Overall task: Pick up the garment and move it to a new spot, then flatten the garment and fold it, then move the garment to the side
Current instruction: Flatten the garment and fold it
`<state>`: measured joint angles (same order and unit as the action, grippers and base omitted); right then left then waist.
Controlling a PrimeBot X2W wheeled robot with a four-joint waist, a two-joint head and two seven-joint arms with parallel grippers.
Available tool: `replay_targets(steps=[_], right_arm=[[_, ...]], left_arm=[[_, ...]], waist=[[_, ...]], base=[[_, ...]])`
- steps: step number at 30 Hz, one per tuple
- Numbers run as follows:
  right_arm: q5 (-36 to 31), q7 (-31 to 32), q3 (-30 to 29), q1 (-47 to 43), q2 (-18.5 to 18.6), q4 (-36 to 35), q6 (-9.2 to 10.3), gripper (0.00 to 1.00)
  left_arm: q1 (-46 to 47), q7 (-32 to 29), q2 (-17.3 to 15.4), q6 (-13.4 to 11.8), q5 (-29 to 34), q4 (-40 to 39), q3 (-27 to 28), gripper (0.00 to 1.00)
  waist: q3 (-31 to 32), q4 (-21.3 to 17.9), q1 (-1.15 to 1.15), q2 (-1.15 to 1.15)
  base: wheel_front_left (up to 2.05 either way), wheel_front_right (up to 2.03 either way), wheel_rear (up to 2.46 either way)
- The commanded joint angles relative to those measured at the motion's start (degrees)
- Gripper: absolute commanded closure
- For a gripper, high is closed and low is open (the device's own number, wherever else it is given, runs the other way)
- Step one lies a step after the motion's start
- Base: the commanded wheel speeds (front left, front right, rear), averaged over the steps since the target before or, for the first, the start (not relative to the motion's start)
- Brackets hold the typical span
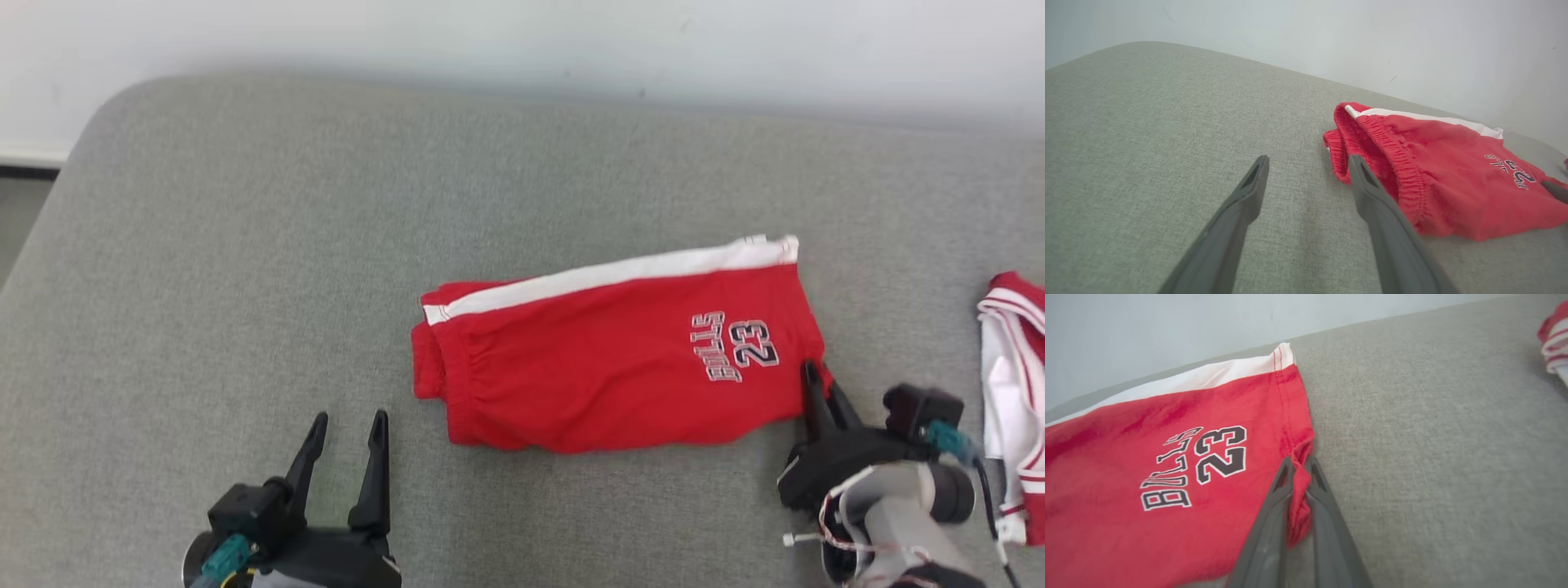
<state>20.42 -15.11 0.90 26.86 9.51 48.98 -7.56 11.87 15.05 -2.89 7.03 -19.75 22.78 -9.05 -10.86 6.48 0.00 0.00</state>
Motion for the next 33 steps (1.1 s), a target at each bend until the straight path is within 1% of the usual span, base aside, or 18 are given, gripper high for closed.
replay_targets(steps=[1, 2, 8, 12, 18, 23, 28, 33], right_arm=[[0.0, 0.0, -1.4, -2.4, -1.2, -1.4, 0.15, 1.0], [0.0, 0.0, -1.4, -2.4, -1.2, -1.4, 0.15, 1.0], [-2.3, 0.0, -3.2, -9.2, -4.0, -4.8, 0.15, 1.0], [-3.4, 0.0, -4.6, -12.3, -5.0, -6.2, 0.15, 1.0], [-4.9, 0.0, -7.0, -15.5, -6.0, -7.9, 0.15, 1.0], [-6.1, 0.0, -8.0, -16.2, -6.4, -10.5, 0.15, 1.0], [-7.3, 0.0, -5.5, -15.7, -6.6, -15.2, 0.15, 1.0], [-6.7, 0.0, 1.3, -14.7, -6.7, -20.2, 0.15, 1.0]], left_arm=[[-1.6, 0.2, 0.0, 0.0, 0.5, 0.3, 0.4, 0.0], [-1.6, 0.2, 0.0, 0.0, 0.5, 0.3, 0.4, 0.0], [-5.0, 0.2, 0.0, 0.2, 1.3, 0.1, 1.8, 0.0], [-7.1, 0.2, 0.0, 0.3, 1.6, -0.4, 2.2, 0.0], [-9.0, 0.2, 0.0, 0.4, 1.6, -1.4, 2.8, 0.0], [-9.5, 0.2, 0.0, 0.4, 2.3, -1.7, 3.0, 0.0], [-9.3, 0.2, 0.0, 0.5, 2.5, -1.6, 3.1, 0.0], [-9.1, 0.2, 0.0, 0.5, 2.2, -1.3, 2.7, 0.0]], waist=[[3.7, -2.1, 0.0, 0.0], [3.7, -2.1, 0.0, 0.0], [7.0, -4.6, 0.0, 0.0], [8.3, -5.6, 0.0, 0.0], [9.2, -5.9, 0.0, 0.0], [8.8, -5.6, 0.0, 0.0], [8.6, -5.2, 0.0, 0.0], [8.3, -4.5, 0.0, 0.0]], base=[[0.0, 0.0, 0.0], [0.0, 0.0, 0.0], [0.0, 0.0, 0.0], [0.0, 0.0, 0.0], [0.0, 0.0, 0.0], [0.0, 0.0, 0.0], [0.0, 0.0, 0.0], [0.0, 0.0, 0.0]])
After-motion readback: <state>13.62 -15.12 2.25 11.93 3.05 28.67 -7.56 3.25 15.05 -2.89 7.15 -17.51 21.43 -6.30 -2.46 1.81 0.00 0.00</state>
